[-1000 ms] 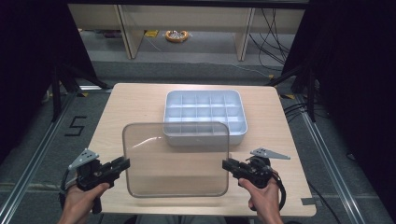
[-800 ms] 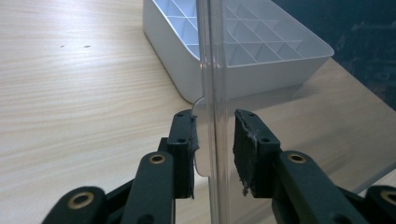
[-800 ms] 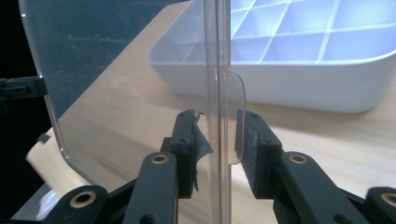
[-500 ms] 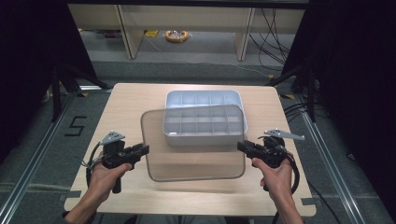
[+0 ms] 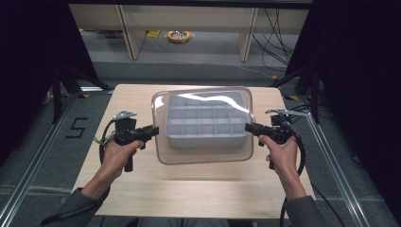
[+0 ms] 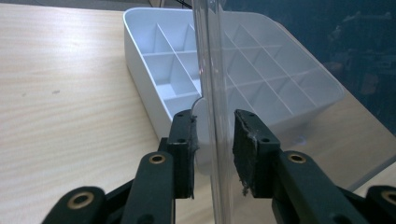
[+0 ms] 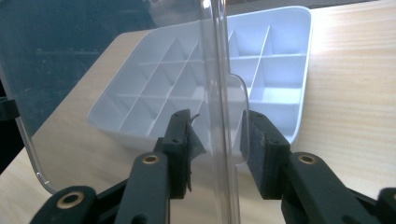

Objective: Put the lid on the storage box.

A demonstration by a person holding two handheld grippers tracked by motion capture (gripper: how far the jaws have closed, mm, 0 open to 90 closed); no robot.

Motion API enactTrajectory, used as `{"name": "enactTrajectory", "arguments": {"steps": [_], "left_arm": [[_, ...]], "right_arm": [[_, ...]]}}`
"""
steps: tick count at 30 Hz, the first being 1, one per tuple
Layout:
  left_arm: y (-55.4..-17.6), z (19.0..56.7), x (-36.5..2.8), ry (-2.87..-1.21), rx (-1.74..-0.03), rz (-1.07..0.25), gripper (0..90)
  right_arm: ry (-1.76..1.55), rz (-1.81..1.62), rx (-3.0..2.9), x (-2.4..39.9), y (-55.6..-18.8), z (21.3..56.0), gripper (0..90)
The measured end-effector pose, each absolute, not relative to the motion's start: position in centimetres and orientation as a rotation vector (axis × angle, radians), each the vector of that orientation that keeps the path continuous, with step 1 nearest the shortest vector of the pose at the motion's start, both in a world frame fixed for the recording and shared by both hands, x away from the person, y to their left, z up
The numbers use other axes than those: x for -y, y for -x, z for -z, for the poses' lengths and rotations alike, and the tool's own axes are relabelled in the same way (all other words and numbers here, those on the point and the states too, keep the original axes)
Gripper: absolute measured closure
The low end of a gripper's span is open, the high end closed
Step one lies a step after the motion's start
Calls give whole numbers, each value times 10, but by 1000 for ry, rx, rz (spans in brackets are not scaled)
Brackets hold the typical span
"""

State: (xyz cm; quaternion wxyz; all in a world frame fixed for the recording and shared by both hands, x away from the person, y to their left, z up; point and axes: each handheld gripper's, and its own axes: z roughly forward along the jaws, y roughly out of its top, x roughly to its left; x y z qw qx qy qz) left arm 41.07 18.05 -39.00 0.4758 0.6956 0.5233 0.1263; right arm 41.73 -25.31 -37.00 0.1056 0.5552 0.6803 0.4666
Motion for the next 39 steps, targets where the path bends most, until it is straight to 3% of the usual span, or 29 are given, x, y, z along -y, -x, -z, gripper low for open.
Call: {"name": "enactTrajectory", "arguments": {"steps": [18, 39], "left_arm": [[-494, 377, -158, -1690, -1405, -256, 667], [-529, 387, -152, -1664, -1487, -213, 652]], "right_arm": [[-1850, -1280, -1951, 259, -487, 363, 608], [-1968, -1146, -1941, 257, -526, 375, 582]]}}
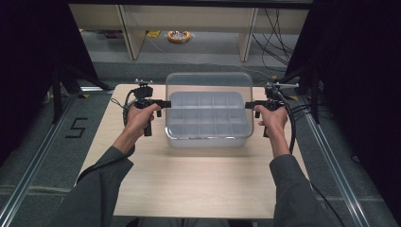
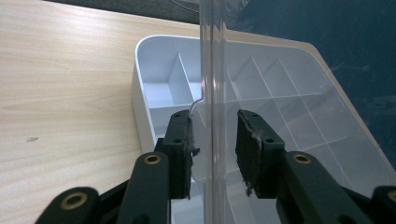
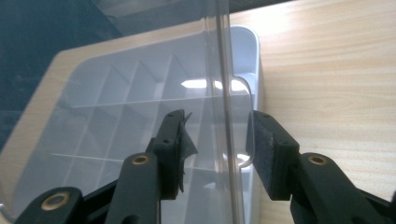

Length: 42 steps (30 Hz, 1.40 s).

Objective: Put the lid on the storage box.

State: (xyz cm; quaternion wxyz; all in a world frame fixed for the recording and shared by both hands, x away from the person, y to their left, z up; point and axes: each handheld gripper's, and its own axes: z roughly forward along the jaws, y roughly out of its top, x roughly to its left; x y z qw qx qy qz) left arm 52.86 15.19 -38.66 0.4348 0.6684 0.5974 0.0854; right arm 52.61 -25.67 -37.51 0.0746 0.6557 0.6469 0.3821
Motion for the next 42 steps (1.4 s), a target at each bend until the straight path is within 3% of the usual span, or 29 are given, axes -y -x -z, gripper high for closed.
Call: {"name": "enactTrajectory", "arguments": {"steps": [21, 42], "left_arm": [[-546, 413, -146, -1685, -1564, -209, 592], [-553, 433, -140, -1718, -1610, -222, 558]], "right_arm": [[-2038, -1152, -1922, 255, -545, 412, 587], [-2097, -1048, -1902, 254, -548, 427, 570]]}}
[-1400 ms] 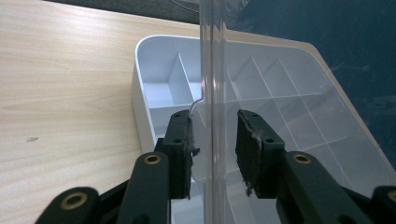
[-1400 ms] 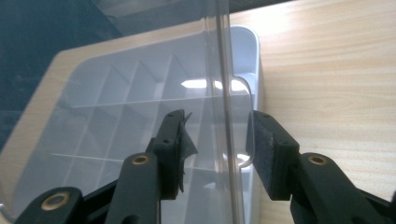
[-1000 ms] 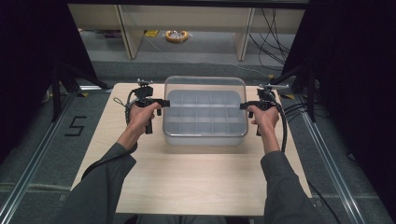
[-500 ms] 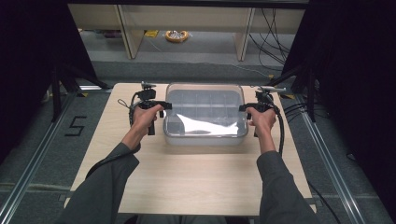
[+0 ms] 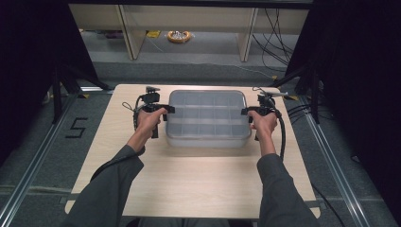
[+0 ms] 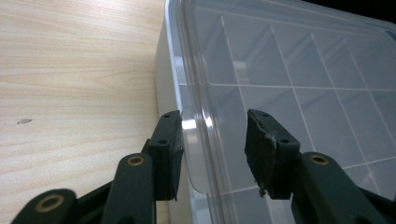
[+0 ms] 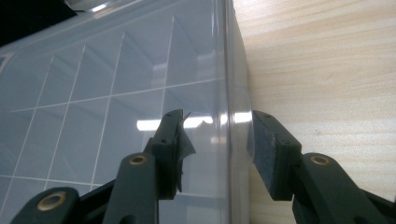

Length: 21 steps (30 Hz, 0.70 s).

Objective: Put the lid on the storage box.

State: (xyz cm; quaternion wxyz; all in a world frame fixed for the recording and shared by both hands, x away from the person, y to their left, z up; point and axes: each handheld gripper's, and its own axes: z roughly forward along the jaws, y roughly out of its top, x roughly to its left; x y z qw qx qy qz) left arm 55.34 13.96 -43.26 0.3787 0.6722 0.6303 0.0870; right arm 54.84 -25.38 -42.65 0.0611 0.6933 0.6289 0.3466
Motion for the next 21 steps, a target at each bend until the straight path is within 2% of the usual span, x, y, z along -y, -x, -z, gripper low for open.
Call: {"name": "enactTrajectory", "arguments": {"steps": [6, 16, 21], "left_arm": [[-555, 434, -140, -1716, -1618, -212, 554], [-559, 437, -143, -1683, -1646, -211, 536], [-561, 439, -143, -1669, -1645, -200, 527]], "right_arm": [[-2170, -1087, -1852, 249, -548, 426, 553], [-2026, -1030, -1939, 243, -552, 429, 498], [-2116, -1005, -1897, 239, -553, 426, 498]]}}
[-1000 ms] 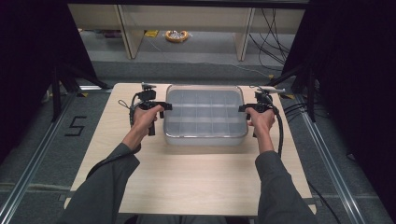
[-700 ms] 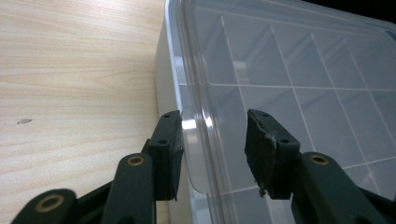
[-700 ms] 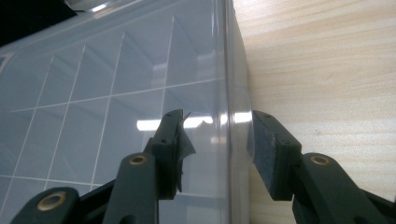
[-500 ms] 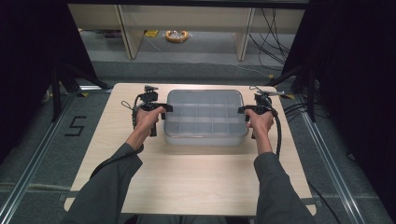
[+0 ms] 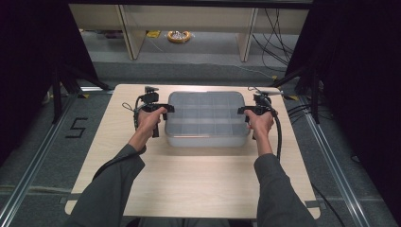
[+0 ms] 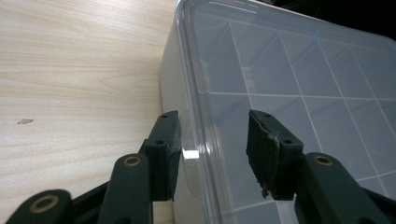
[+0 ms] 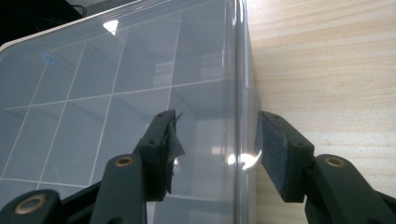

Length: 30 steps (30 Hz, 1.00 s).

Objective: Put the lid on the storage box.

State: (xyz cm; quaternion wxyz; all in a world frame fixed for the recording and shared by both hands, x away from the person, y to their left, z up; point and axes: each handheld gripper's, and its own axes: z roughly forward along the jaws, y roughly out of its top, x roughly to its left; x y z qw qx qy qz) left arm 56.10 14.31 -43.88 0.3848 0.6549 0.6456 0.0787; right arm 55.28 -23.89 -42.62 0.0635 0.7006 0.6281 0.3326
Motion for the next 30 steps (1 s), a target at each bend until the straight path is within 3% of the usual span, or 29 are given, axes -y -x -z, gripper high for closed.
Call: {"name": "enactTrajectory", "arguments": {"steps": [30], "left_arm": [[-564, 441, -146, -1644, -1626, -201, 539]], "right_arm": [[-2007, -1025, -1947, 240, -552, 430, 457]]}}
